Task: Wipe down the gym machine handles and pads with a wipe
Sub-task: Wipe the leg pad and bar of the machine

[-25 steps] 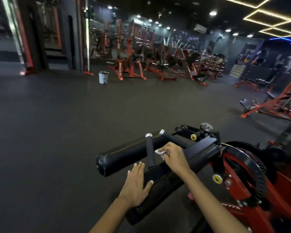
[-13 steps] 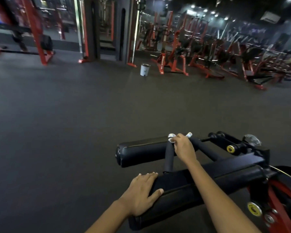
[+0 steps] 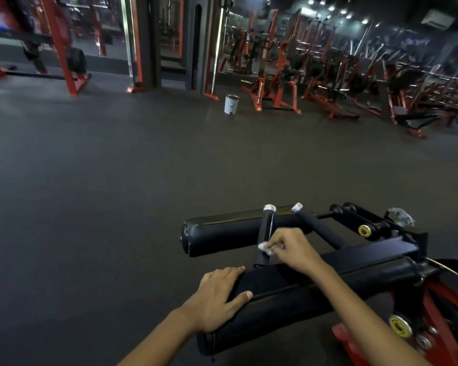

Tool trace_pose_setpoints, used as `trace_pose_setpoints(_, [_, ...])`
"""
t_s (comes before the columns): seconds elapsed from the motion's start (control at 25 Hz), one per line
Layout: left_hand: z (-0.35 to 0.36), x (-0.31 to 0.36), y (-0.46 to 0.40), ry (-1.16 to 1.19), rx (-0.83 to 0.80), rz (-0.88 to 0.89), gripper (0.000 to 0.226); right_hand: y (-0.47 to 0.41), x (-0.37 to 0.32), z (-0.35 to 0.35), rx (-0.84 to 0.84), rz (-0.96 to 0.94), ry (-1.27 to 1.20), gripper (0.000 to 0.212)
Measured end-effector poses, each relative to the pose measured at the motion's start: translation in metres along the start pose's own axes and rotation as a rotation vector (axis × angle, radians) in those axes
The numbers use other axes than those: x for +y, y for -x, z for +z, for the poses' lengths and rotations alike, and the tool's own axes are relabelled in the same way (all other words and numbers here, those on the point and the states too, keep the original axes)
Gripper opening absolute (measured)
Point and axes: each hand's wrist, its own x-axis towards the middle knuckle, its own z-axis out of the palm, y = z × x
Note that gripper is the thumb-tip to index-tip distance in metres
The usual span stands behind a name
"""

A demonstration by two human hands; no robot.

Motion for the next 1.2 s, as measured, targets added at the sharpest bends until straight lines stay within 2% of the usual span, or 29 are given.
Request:
trace_pose_setpoints(0.12, [-0.001, -0.001, 0.000, 0.022, -0.002, -0.001, 0.061, -0.042, 0.008, -0.016, 0.312, 0.081, -0.004, 0.012])
trace_pose_setpoints(0.2, [-0.001, -0.002, 0.000, 0.025, 0.000, -0.002, 0.061, -0.061, 0.013, -0.012, 0.337, 0.106, 0.087, 0.017])
trace_pose_setpoints(0.36, [0.000, -0.003, 0.000, 0.032, 0.012, 0.000, 0.061, -0.065, 0.017, 0.012, 0.263, 0.134, 0.133, 0.019])
trace_pose_setpoints(0.44, [0.001, -0.004, 0.000, 0.030, 0.006, 0.002, 0.065, -0.051, 0.012, 0.014, 0.238, 0.074, 0.167, 0.019])
trace_pose_setpoints(0.6, [0.000, -0.005, -0.001, 0.024, 0.004, 0.010, 0.068, -0.010, -0.003, 0.016, 0.009, -0.127, 0.297, 0.020])
trace_pose_setpoints(0.84, [-0.001, -0.001, 0.001, 0.010, 0.033, 0.004, 0.061, 0.012, -0.024, 0.020, -0.238, -0.161, 0.411, 0.025])
trace_pose_setpoints(0.96, [0.000, -0.002, 0.001, 0.005, 0.033, -0.002, 0.061, 0.007, -0.033, 0.004, -0.310, -0.152, 0.312, 0.027])
trace_pose_setpoints(1.0, [0.000, -0.002, 0.001, 0.007, 0.032, -0.001, 0.061, -0.001, -0.035, -0.004, -0.230, -0.152, 0.254, 0.026])
trace_pose_setpoints(1.08, [0.000, -0.003, 0.000, 0.014, 0.033, 0.002, 0.062, -0.027, -0.032, -0.022, 0.087, -0.152, 0.160, 0.024])
trace_pose_setpoints(1.12, [-0.001, -0.003, 0.000, 0.016, 0.036, 0.002, 0.062, -0.039, -0.029, -0.029, 0.192, -0.113, 0.113, 0.023])
trace_pose_setpoints(1.2, [-0.001, -0.003, 0.001, 0.013, 0.039, 0.000, 0.062, -0.061, -0.021, -0.030, 0.215, -0.051, 0.166, 0.018])
